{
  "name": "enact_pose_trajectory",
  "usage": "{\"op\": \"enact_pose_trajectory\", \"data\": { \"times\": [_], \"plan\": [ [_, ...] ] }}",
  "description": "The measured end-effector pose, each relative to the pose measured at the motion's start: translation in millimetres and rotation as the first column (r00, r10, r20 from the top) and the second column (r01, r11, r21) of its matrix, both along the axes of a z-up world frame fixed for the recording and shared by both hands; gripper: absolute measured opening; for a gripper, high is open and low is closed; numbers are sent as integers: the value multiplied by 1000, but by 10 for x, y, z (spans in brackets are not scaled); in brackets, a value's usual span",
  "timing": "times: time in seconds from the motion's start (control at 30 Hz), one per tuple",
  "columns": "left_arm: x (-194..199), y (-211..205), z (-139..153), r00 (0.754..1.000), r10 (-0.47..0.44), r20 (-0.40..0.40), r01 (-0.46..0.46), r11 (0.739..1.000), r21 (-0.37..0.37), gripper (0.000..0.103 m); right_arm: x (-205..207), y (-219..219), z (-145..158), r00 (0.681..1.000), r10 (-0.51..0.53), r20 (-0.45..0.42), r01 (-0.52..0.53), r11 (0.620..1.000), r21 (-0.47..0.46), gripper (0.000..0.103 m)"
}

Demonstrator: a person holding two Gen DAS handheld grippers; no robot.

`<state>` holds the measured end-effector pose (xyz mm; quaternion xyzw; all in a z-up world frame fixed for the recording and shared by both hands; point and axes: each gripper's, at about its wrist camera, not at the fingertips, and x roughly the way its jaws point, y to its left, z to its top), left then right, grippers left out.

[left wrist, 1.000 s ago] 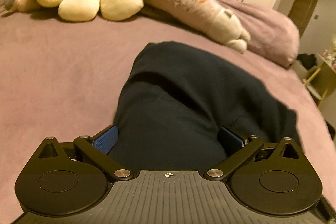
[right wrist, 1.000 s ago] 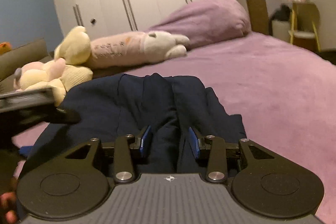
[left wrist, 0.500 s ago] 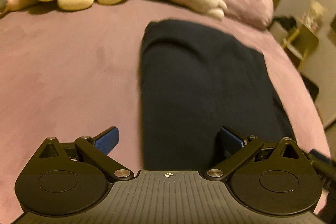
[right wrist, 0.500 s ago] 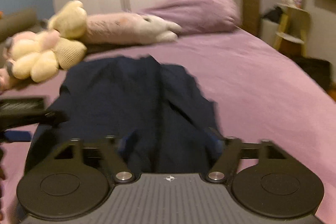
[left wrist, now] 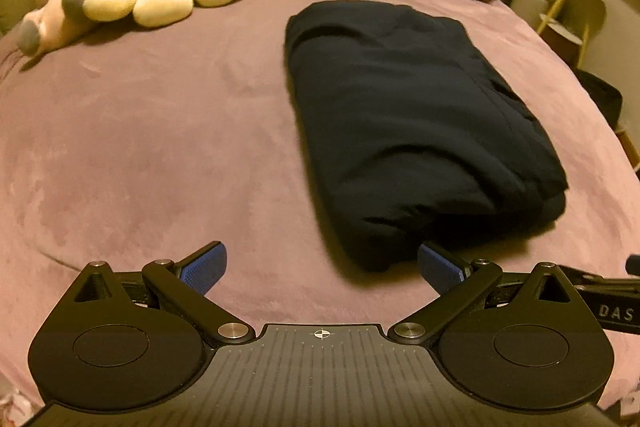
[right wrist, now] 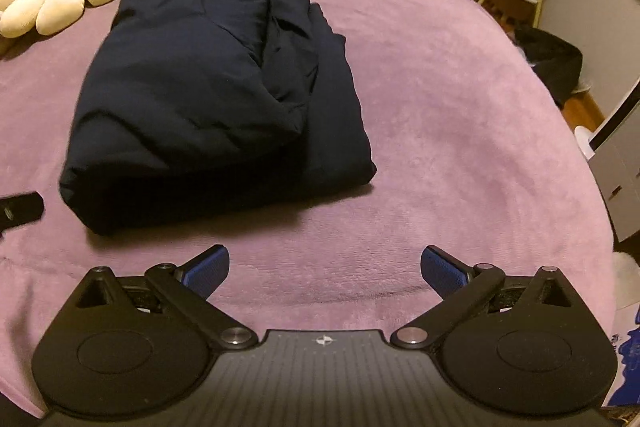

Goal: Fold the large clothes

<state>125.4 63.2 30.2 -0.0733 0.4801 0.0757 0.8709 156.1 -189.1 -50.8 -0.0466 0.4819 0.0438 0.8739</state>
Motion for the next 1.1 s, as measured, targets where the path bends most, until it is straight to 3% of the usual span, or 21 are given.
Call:
{"op": "enact_pose_trajectory", "data": {
  "times": [1.1],
  "plan": [
    [-121, -116, -28, 998, -31, -48, 32, 999, 12, 103, -159, 82, 208, 1000, -3, 8, 3, 1000, 11, 102]
  ]
}}
